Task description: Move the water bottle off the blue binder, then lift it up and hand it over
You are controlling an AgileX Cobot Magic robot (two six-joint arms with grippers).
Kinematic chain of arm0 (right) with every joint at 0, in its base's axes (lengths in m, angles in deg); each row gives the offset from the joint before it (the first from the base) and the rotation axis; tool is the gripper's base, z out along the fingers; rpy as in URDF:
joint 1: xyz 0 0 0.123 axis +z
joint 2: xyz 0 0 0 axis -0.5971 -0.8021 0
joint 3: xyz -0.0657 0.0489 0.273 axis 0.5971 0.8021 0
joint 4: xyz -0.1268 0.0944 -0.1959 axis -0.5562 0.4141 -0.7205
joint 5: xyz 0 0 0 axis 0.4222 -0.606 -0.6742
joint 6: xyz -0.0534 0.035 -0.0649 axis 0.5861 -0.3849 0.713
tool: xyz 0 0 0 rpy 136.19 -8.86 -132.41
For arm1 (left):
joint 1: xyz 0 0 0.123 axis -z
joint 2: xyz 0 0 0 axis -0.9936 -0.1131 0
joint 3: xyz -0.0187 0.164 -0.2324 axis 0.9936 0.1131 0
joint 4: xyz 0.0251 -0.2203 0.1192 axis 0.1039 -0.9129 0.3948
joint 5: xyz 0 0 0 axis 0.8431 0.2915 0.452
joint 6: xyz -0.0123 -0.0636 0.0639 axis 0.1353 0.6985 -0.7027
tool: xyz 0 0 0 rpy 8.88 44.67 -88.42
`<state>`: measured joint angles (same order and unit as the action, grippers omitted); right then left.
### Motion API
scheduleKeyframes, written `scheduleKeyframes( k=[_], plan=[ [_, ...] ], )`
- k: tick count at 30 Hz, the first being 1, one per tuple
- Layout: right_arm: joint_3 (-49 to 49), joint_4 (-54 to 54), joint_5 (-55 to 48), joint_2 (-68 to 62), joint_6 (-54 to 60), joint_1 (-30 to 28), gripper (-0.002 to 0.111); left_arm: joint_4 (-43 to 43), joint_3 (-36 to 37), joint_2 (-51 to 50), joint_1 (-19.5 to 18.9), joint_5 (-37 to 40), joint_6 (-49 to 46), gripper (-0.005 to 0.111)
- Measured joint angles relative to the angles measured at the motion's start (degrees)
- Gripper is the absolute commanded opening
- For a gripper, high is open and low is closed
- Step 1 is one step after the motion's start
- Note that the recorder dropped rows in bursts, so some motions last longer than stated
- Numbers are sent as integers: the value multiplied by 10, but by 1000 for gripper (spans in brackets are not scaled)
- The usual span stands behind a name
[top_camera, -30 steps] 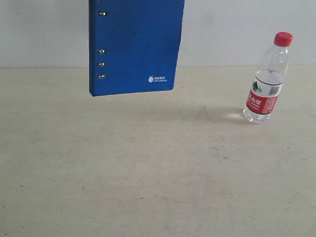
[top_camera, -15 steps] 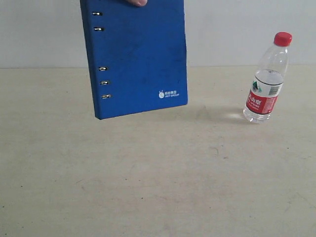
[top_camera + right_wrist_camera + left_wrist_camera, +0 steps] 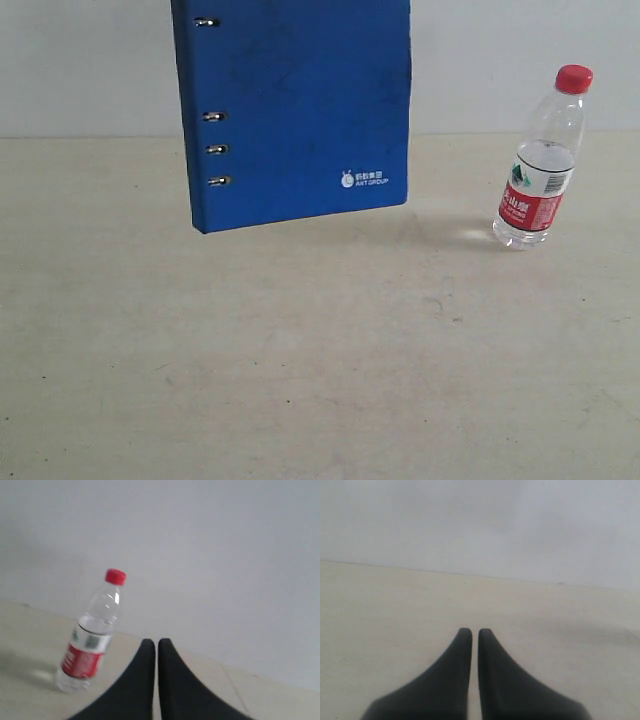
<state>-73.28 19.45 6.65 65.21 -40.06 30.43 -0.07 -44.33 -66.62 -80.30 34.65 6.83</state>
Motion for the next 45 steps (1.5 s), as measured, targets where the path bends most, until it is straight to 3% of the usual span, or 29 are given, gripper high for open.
scheduleKeyframes(
  k=[5,9,18,21,26,34,41,45],
  plan=[
    [0,-10,-123,0,8,28,0,0,0,0,0,0,0,5],
    [0,179,-241,1,81,55,0,0,0,0,0,0,0,5],
    [-1,646,-333,1,644,56,0,0,0,0,0,0,0,5],
    [-1,724,-336,1,723,56,0,0,0,0,0,0,0,5],
    [-1,800,-260,1,701,56,0,0,0,0,0,0,0,5],
    [0,742,-266,1,528,61,0,0,0,0,0,0,0,5],
    [0,560,-267,1,302,116,0,0,0,0,0,0,0,5],
    [0,508,-262,1,271,126,0,0,0,0,0,0,0,5]
  ],
)
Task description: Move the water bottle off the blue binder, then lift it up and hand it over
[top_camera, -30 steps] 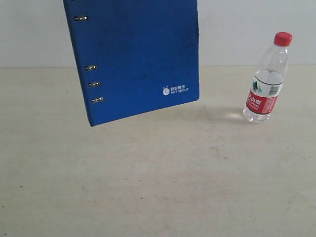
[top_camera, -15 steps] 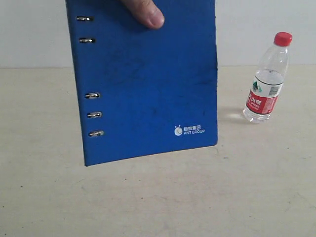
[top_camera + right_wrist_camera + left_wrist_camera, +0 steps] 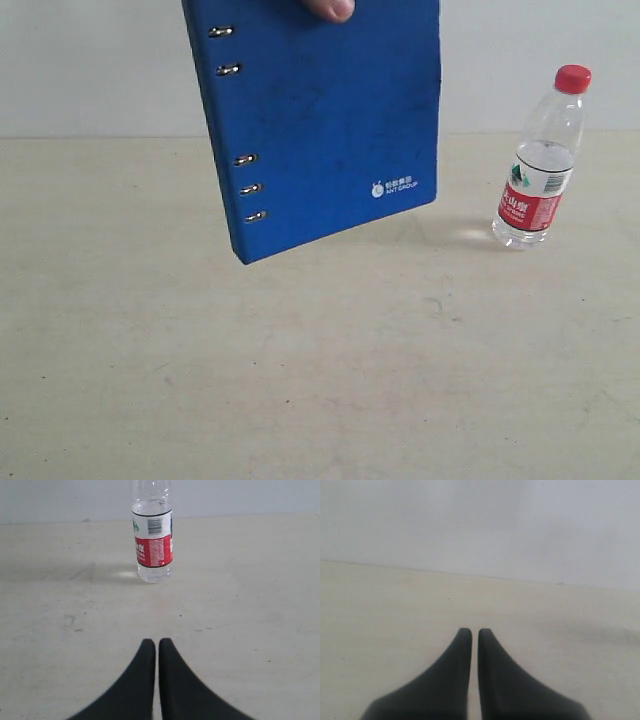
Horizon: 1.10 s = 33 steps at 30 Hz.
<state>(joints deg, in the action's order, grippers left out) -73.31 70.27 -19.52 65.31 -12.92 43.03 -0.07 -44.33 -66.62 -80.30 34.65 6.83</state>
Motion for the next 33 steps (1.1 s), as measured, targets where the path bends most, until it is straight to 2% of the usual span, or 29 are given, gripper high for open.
scheduleKeyframes(
  k=[6,12,33],
  plan=[
    [0,-2,2,0,16,-8,0,0,0,0,0,0,0,5],
    [0,100,2,0,112,-93,0,0,0,0,0,0,0,5],
    [0,130,4,0,134,-97,0,0,0,0,0,0,0,5]
  ],
)
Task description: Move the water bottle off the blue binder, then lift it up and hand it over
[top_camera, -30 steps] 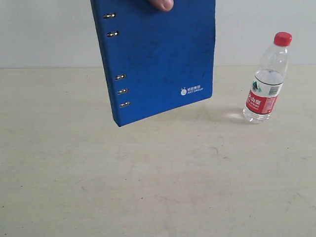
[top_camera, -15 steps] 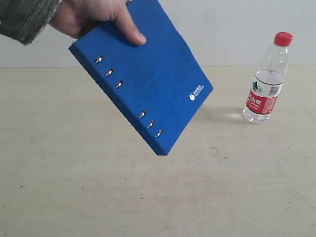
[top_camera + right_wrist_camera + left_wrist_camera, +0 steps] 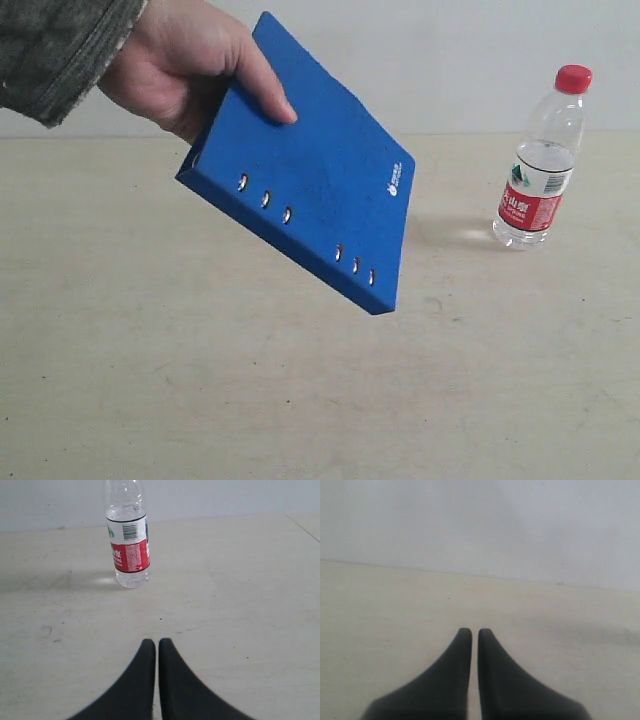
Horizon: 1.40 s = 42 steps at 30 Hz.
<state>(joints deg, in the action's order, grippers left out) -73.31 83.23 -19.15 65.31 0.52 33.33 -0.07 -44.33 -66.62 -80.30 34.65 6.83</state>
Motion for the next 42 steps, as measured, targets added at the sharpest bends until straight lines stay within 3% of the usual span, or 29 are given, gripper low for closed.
scheduleKeyframes(
  k=[5,11,15,18,24,28,35,42],
  plan=[
    [0,1,0,0,0,0,0,0,0,22,-4,3,0,5],
    [0,1,0,0,1,0,0,10,0,40,-62,48,0,5],
    [0,3,0,0,1,0,0,-2,0,40,-84,74,-57,5],
    [0,3,0,0,1,0,0,-60,0,40,-86,81,-135,5],
    [0,3,0,0,1,0,0,-318,0,40,-76,112,-392,5],
    [0,3,0,0,1,0,0,-433,0,40,-46,119,-478,5],
    [0,3,0,0,1,0,0,-442,0,40,-12,120,-491,5],
    [0,3,0,0,1,0,0,-395,0,40,-9,132,-397,5]
  ],
)
